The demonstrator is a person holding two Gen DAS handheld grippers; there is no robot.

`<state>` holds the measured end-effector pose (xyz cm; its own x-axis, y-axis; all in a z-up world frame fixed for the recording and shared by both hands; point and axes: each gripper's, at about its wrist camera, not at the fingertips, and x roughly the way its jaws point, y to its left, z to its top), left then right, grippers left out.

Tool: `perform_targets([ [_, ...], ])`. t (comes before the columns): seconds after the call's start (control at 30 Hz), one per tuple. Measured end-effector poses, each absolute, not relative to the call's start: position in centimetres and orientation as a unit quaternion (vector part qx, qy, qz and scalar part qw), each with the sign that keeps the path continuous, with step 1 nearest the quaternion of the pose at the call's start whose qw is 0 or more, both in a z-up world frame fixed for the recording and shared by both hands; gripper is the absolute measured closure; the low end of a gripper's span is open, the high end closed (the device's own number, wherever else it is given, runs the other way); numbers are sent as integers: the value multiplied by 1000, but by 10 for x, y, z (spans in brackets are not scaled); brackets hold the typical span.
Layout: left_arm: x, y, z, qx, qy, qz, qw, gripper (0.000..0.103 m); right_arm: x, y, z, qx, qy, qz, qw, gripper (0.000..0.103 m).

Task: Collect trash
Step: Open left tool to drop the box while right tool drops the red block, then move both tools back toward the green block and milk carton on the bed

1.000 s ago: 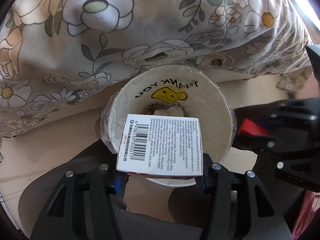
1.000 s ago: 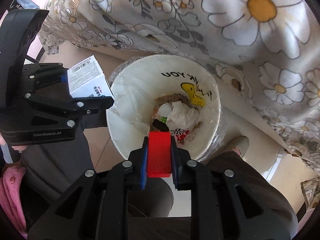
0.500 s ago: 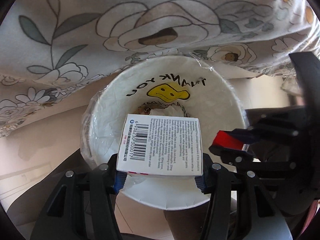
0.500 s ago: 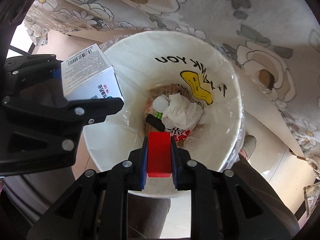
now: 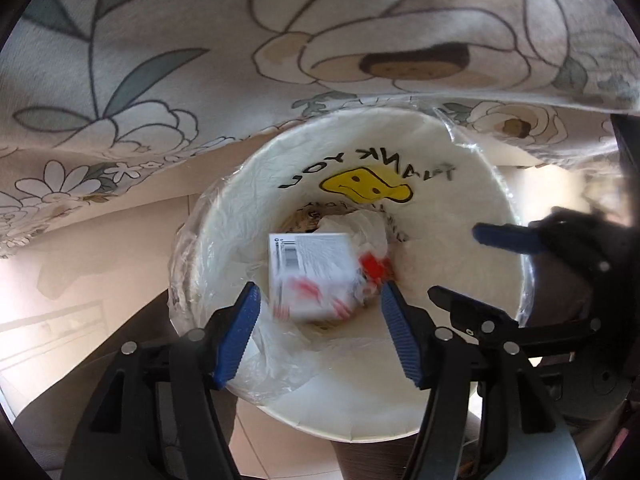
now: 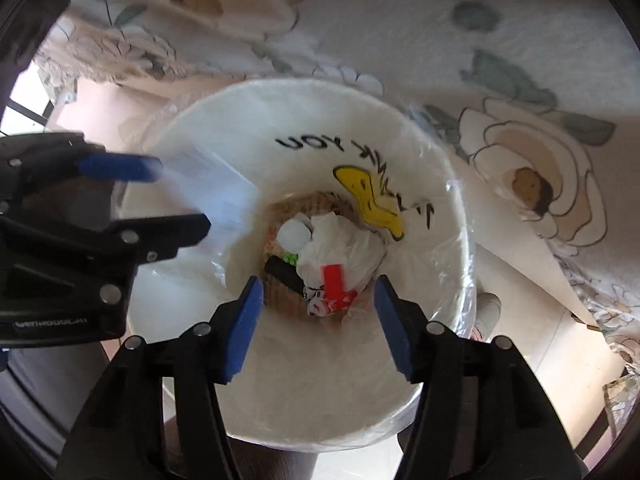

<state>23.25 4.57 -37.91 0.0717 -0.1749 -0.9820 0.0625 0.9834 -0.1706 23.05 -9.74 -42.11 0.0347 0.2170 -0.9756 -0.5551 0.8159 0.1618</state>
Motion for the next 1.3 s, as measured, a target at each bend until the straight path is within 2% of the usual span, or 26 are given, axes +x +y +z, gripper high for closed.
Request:
perform_targets([
  [0.53, 224, 43, -372, -28, 679, -78, 730, 36, 213, -93, -411, -145, 638, 298, 695, 44],
  [0.8, 204, 46, -339, -21, 647, -71, 759, 36, 189, -96, -380, -169, 623, 310, 698, 44],
  [1.0, 191, 53, -284, -2, 609, -72, 790, 34, 180, -111, -331, -183, 592, 308, 722, 44],
  [1.23, 193, 68, -187, 30, 538, -66, 840, 19, 180, -126, -241, -199, 533, 300, 766, 44],
  [1.3, 199, 71, -159, 37, 517, -65, 853, 17, 184, -130, -215, -193, 515, 300, 779, 44],
])
